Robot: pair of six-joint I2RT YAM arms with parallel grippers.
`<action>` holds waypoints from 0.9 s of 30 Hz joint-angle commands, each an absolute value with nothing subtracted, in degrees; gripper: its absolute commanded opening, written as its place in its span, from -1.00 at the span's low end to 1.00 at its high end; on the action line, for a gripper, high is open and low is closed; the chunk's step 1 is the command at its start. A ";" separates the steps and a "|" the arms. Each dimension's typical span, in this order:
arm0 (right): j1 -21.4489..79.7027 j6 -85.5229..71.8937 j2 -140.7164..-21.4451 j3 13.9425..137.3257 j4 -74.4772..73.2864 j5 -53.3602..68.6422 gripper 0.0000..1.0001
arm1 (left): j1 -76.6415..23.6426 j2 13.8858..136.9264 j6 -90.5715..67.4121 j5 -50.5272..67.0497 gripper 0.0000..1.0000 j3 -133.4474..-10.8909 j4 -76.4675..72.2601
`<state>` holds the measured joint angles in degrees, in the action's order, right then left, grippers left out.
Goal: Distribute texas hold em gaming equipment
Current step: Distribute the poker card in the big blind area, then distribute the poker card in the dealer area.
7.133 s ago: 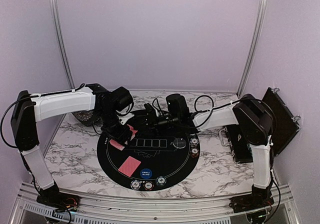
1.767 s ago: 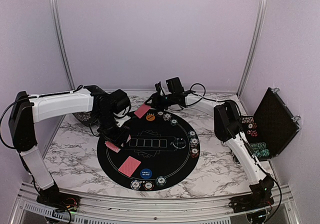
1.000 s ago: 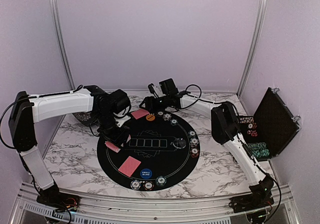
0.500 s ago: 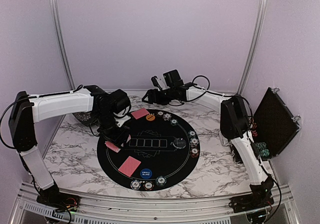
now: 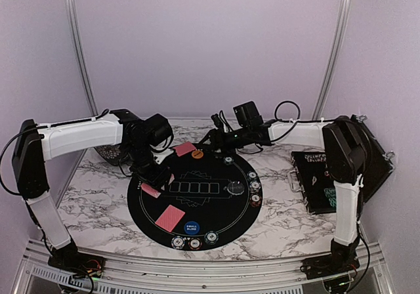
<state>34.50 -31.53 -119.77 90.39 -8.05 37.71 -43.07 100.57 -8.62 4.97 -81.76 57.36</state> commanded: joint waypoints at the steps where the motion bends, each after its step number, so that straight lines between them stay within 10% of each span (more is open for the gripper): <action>1: 35.26 -35.75 -115.70 84.82 -1.70 44.33 0.42 | -44.06 102.00 -9.09 5.71 0.15 -84.22 58.99; 27: 42.03 -49.00 -118.08 77.92 14.50 54.31 0.36 | -46.65 104.41 -8.49 5.60 0.15 -88.92 59.28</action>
